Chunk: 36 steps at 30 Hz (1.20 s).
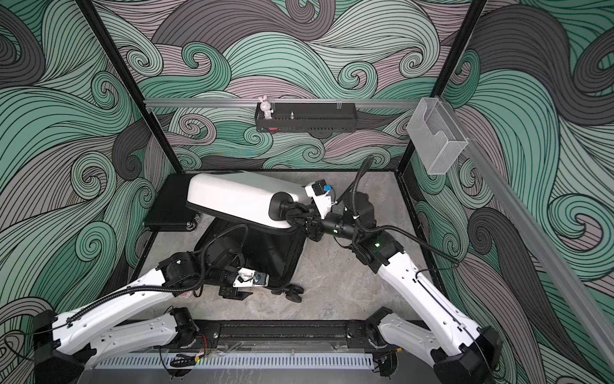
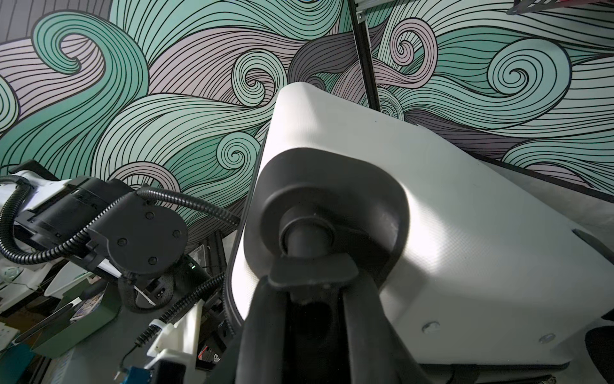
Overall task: Open the suitcase zippers
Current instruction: Open the suitcase at the center of the board.
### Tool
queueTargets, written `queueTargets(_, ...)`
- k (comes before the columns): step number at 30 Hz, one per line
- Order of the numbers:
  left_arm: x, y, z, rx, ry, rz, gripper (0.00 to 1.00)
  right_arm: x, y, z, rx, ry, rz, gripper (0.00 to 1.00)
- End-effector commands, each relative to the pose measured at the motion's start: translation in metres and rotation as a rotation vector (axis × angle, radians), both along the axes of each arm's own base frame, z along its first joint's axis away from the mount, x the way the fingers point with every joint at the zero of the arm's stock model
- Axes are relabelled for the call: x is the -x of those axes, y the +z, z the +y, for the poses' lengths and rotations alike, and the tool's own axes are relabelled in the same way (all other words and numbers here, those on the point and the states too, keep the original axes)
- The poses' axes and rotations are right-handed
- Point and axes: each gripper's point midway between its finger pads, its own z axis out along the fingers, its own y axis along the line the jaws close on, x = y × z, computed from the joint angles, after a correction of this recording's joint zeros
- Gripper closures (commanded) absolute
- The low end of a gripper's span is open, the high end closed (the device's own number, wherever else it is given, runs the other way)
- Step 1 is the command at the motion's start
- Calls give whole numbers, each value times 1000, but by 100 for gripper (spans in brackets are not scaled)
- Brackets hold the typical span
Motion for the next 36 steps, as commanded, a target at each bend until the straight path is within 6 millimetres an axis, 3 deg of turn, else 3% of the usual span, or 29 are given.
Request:
queueTargets(1, -2, -5, -3, -27, -30, 10, 29, -11, 55, -14, -93, -102, -139, 100)
queueTargets(10, -7, -23, -13, -105, -52, 75, 41, -8, 63, -12, -114, -79, -144, 100)
queueTargets(19, -6, -38, -15, -193, -85, 155, 83, -4, 76, -19, -125, -102, -146, 100)
queueTargets(23, -6, -38, -13, -207, -84, 156, 96, -6, 80, -28, -122, -144, -154, 100)
queueTargets(30, -1, -31, -2, -206, -76, 127, 100, -15, 91, -68, -130, -296, -159, 100)
queueTargets(36, 3, -28, 9, -184, -65, 83, 100, -19, 95, -122, -127, -499, -151, 100)
